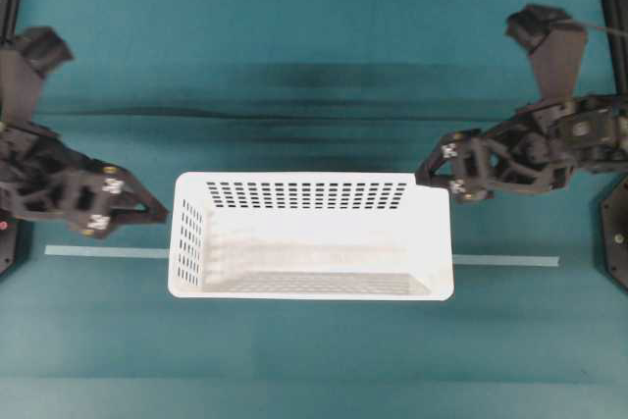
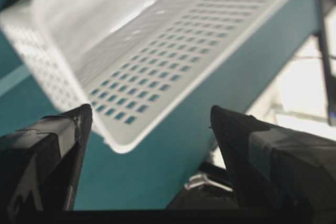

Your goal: Lift the white basket with both hands.

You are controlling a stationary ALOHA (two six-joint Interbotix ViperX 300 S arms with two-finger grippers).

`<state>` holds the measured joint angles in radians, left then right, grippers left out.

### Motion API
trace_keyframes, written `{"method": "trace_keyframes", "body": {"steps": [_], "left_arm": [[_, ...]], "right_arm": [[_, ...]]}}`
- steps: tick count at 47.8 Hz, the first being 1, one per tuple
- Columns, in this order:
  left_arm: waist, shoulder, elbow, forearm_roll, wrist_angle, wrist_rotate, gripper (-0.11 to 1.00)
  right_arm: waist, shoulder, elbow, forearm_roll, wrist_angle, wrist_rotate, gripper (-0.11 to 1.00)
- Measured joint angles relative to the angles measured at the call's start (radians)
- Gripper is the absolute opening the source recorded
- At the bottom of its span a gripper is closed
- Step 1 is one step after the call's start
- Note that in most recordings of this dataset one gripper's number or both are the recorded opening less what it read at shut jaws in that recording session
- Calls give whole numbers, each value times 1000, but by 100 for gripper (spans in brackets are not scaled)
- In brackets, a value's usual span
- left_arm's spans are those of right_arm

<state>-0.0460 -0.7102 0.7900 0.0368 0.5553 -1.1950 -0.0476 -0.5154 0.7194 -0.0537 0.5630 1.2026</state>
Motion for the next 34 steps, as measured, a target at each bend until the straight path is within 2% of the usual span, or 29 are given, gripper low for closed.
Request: {"method": "trace_keyframes", "body": {"steps": [5, 11, 16, 25, 30, 34], "left_arm": [[-2, -58, 14, 0, -54, 78, 91], [0, -117, 21, 0, -120, 190, 91], [-2, -153, 21, 0, -143, 258, 91], [-2, -201, 21, 0, -147, 373, 90], [-8, -238, 21, 0, -150, 486, 90], [-20, -267, 21, 0, -150, 586, 89]], "right_arm": [[0, -40, 23, -3, -97, -86, 94], [0, -89, 54, -5, -250, -216, 94], [0, -127, 72, -6, -328, -331, 94], [5, -172, 94, -6, -394, -563, 94], [12, -213, 109, -6, -428, -701, 94], [18, -255, 121, -6, -445, -785, 94]]}}
